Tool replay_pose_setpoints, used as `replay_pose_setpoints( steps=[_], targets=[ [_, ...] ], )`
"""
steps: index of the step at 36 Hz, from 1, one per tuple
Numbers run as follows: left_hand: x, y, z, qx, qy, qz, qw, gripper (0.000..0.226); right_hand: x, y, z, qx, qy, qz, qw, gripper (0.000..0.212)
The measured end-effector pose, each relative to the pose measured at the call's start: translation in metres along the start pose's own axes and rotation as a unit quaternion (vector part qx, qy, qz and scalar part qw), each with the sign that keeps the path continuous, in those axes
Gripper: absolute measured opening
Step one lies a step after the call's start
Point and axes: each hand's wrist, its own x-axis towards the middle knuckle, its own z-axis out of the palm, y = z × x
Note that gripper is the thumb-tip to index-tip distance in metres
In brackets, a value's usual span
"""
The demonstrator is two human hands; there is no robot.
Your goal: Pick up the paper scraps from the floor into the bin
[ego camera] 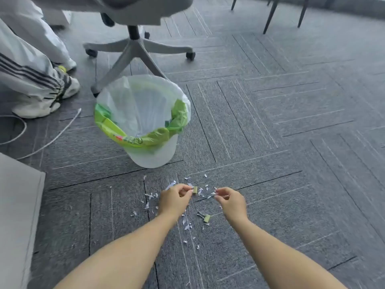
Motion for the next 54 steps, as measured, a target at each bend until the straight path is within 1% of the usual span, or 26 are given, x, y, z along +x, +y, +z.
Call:
replay_pose_setpoints(
  steps=[1, 3, 5, 7, 11, 15, 17, 20, 23, 26, 29, 32, 43, 49, 54],
  targets=[
    [0.005, -0.003, 0.006, 0.007, -0.008, 0.010, 1.000, 0.008, 0.003, 0.007, 0.003, -0.031, -0.013, -0.006, 0.999, 0.011],
    [0.013, -0.008, 0.019, 0.026, -0.031, 0.009, 0.999, 0.009, 0.012, 0.020, 0.010, -0.079, -0.014, -0.004, 0.997, 0.016],
    [0.019, -0.010, 0.029, 0.028, -0.054, 0.006, 0.998, 0.013, 0.018, 0.031, 0.016, -0.102, -0.014, -0.004, 0.995, 0.024],
    [0.024, -0.013, 0.038, 0.043, -0.058, 0.014, 0.997, 0.015, 0.022, 0.037, 0.022, -0.125, -0.010, -0.009, 0.992, 0.032],
    [0.038, -0.017, 0.050, 0.084, -0.066, 0.045, 0.993, 0.018, 0.032, 0.039, 0.028, -0.112, 0.023, 0.013, 0.993, 0.045],
    [0.053, -0.014, 0.056, 0.149, -0.048, 0.091, 0.984, 0.019, 0.044, 0.041, 0.034, -0.124, 0.044, 0.022, 0.991, 0.048],
    [0.059, -0.013, 0.059, 0.191, -0.048, 0.112, 0.974, 0.026, 0.048, 0.043, 0.038, -0.135, 0.049, 0.025, 0.989, 0.049],
    [0.062, -0.013, 0.063, 0.227, -0.057, 0.132, 0.963, 0.035, 0.051, 0.045, 0.042, -0.138, 0.056, 0.024, 0.989, 0.047],
    [0.063, -0.015, 0.069, 0.243, -0.065, 0.135, 0.958, 0.037, 0.053, 0.046, 0.044, -0.130, 0.062, 0.023, 0.989, 0.047],
    [0.066, -0.018, 0.074, 0.218, -0.065, 0.119, 0.966, 0.032, 0.054, 0.047, 0.044, -0.137, 0.064, 0.021, 0.988, 0.044],
    [0.071, -0.019, 0.075, 0.193, -0.050, 0.105, 0.974, 0.025, 0.055, 0.046, 0.042, -0.139, 0.068, 0.017, 0.988, 0.035],
    [0.076, -0.018, 0.075, 0.187, -0.046, 0.102, 0.976, 0.018, 0.058, 0.046, 0.042, -0.138, 0.076, 0.016, 0.987, 0.027],
    [0.080, -0.021, 0.075, 0.155, -0.050, 0.099, 0.982, 0.008, 0.066, 0.044, 0.042, -0.148, 0.092, 0.015, 0.985, 0.012],
    [0.081, -0.021, 0.076, 0.168, -0.055, 0.107, 0.979, 0.004, 0.071, 0.043, 0.041, -0.177, 0.086, 0.007, 0.980, 0.009],
    [0.079, -0.020, 0.079, 0.197, -0.037, 0.125, 0.972, 0.004, 0.068, 0.044, 0.044, -0.233, 0.090, -0.026, 0.968, 0.006]
  ],
)
